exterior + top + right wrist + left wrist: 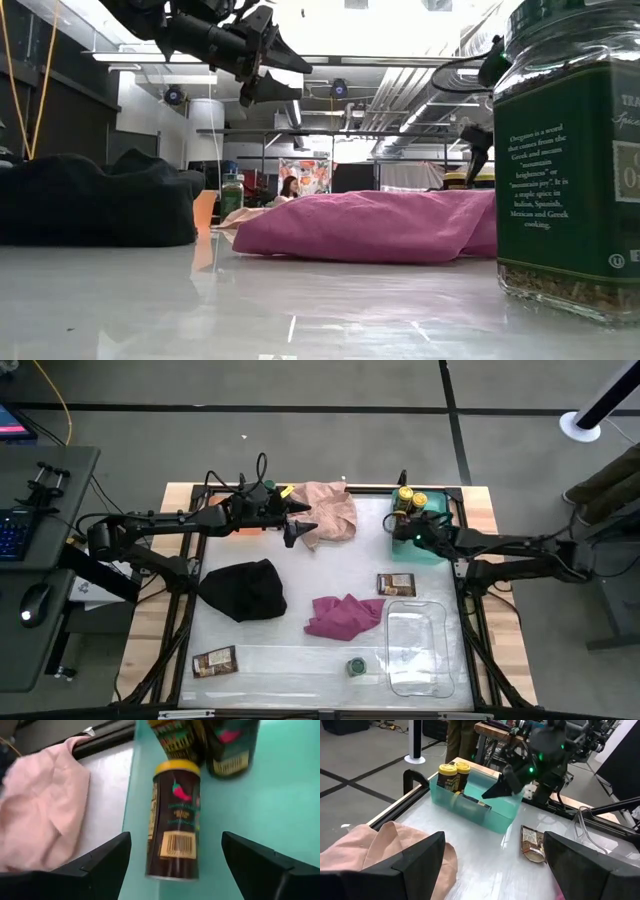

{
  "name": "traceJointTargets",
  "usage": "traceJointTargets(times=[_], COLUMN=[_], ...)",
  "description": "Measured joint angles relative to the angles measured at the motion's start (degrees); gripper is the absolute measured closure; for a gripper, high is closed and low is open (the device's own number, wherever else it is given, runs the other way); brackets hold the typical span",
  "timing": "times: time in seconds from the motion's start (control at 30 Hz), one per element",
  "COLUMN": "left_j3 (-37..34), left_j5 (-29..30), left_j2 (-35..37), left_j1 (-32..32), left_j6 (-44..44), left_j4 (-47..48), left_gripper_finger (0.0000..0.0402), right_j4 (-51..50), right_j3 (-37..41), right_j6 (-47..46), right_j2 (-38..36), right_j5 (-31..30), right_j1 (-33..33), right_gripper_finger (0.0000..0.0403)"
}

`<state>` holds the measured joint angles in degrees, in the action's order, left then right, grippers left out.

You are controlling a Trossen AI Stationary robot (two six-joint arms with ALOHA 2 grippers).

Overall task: Sort spices by type
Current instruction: Put the yellow seasoning bottle into the blue bin

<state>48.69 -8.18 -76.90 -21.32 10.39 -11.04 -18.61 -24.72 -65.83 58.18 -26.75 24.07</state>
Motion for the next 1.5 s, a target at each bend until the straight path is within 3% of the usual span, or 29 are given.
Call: traceJointTargets(times=[0.17, 0.53, 0.8, 1.0, 1.5], left_j3=[0.00, 0.02, 0.04, 0.04, 0.04], left_j5=[-0.01, -0.01, -0.01, -0.01, -0.01], left_j2=[0.00, 0.00, 0.00, 0.00, 0.00], left_j1=[-0.02, -0.02, -0.02, -0.02, -0.02], left_j6=[0.03, 0.46, 0.48, 0.48, 0.48], left_j4=[0.16, 0.10, 1.13, 1.95, 2.68], left_gripper_finger=[0.0081, 0.0081, 0.0081, 0.0081, 0.0081], right_j4=[-6.34, -20.41, -20.89, -22.49, -19.39], right_j3=[-4.00, -23.84, -27.83, -27.79, -25.31], right_j6=[3.08, 22.01, 23.39, 21.27, 13.96], right_j2=[0.40, 17.21, 26.70, 30.81, 31.58], right_j5=[10.58, 18.62, 18.16, 14.27, 12.16], right_j1=[6.99, 17.19, 17.17, 17.14, 17.34], right_gripper_finger=[0.0121, 0.0148, 0.0148, 0.0148, 0.0148])
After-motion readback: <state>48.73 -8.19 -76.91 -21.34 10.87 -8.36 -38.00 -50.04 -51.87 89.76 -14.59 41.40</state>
